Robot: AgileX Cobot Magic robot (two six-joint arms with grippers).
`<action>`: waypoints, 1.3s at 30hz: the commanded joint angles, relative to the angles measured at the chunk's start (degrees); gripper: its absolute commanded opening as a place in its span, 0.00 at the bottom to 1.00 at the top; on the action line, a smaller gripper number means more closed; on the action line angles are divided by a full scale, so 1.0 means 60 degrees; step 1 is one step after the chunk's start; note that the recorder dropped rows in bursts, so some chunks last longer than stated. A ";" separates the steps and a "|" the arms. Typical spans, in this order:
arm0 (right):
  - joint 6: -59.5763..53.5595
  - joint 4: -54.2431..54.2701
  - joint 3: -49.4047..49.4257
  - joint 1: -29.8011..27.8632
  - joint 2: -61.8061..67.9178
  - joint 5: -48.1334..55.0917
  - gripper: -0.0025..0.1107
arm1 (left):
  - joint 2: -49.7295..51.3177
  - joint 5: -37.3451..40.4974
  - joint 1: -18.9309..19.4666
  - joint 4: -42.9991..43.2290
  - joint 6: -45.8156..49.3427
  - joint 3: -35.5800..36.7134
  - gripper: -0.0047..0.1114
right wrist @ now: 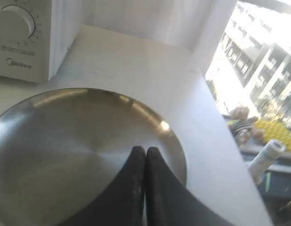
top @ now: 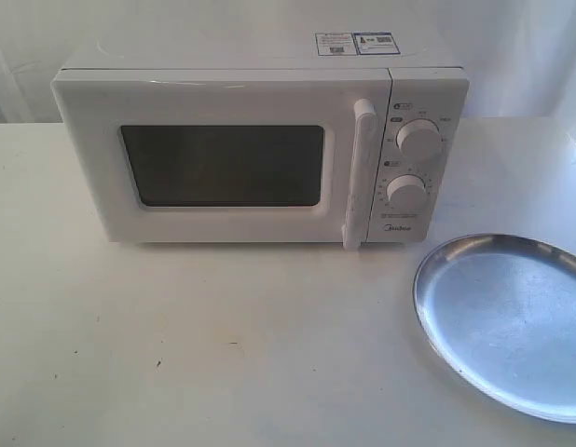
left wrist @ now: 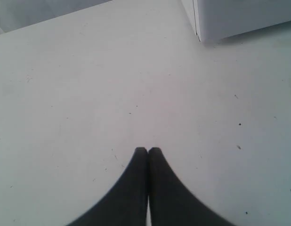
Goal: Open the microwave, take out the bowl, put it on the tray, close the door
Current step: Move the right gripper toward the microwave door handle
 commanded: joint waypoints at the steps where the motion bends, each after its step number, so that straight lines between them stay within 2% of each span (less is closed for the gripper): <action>1: -0.0301 -0.0187 0.0021 -0.0064 -0.0058 -0.2185 0.02 | -0.0020 0.0014 -0.0031 -0.0076 -0.0037 -0.0023 0.04; 3: -0.0061 0.0101 0.0021 -0.0064 -0.0058 -0.3666 0.02 | -0.0020 0.0014 -0.0031 -0.0076 -0.0037 -0.0023 0.04; 4: 0.0469 0.0259 0.0021 -0.0064 -0.0058 -0.5044 0.02 | -0.0020 0.0014 -0.0031 -0.0076 -0.0037 -0.0023 0.04; 7: 0.3257 0.0590 0.0021 -0.0064 -0.0058 -0.8051 0.02 | -0.0020 0.0014 -0.0031 -0.0076 -0.0037 -0.0023 0.04; 9: 0.4484 0.1379 0.0021 -0.0064 -0.0058 -0.9309 0.02 | -0.0020 0.0014 -0.0031 -0.0076 -0.0037 -0.0023 0.04; 14: 0.4361 0.2715 -0.0811 -0.0064 0.0449 -0.9048 0.02 | -0.0020 0.0014 -0.0031 -0.0076 -0.0037 -0.0023 0.04; 16: 0.2908 0.2696 -0.1377 -0.0064 0.1428 -0.8356 0.02 | -0.0020 0.0014 -0.0031 -0.0076 -0.0037 -0.0023 0.04; 17: 0.2296 0.2725 -0.1920 -0.0064 0.2688 -0.7170 0.02 | -0.0020 0.0014 -0.0031 -0.0076 -0.0037 -0.0023 0.04; 18: 0.2165 0.2725 -0.2163 -0.0064 0.3514 -0.6811 0.02 | -0.0020 0.0014 -0.0031 -0.0076 -0.0037 -0.0023 0.04; 20: 0.2710 0.1439 -0.2582 -0.0064 0.6094 -0.6861 0.02 | -0.0020 0.0014 -0.0031 -0.0076 -0.0037 -0.0023 0.04; 21: 0.3906 -0.0814 -0.2759 -0.0064 0.7918 -0.7636 0.02 | -0.0020 0.0014 -0.0031 -0.0076 -0.0037 -0.0023 0.04; 22: 0.4479 -0.2278 -0.2825 -0.0064 0.8822 -0.8477 0.02 | -0.0020 0.0014 -0.0031 -0.0076 -0.0037 -0.0023 0.04; 23: 0.4784 -0.4804 -0.2999 -0.0064 1.0375 -1.0622 0.02 | -0.0020 0.0014 -0.0031 -0.0076 -0.0037 -0.0023 0.04; 24: 0.4599 -0.5901 -0.3133 -0.0064 1.1158 -1.1826 0.02 | -0.0020 0.0014 -0.0031 -0.0076 -0.0037 -0.0023 0.04; 25: 0.4063 -0.7195 -0.3396 -0.0064 1.2443 -1.3990 0.02 | -0.0020 0.0014 -0.0031 -0.0076 -0.0037 -0.0023 0.04; 26: 0.3778 -0.7670 -0.3640 -0.0064 1.3291 -1.4707 0.02 | -0.0020 0.0014 -0.0031 -0.0076 -0.0037 -0.0023 0.04; 29: 0.3454 -0.8808 -0.4606 -0.0064 1.5125 -1.4707 0.02 | -0.0020 0.0014 -0.0031 -0.0076 -0.0037 -0.0023 0.04; 34: 0.3665 -1.0755 -0.6179 -0.0746 1.6535 -1.4707 0.02 | -0.0020 0.0014 -0.0031 -0.0076 -0.0037 -0.0023 0.04; 39: 0.4011 -1.0489 -0.6551 -0.1288 1.6732 -1.4707 0.02 | -0.0020 0.0014 -0.0031 -0.0076 -0.0037 -0.0023 0.04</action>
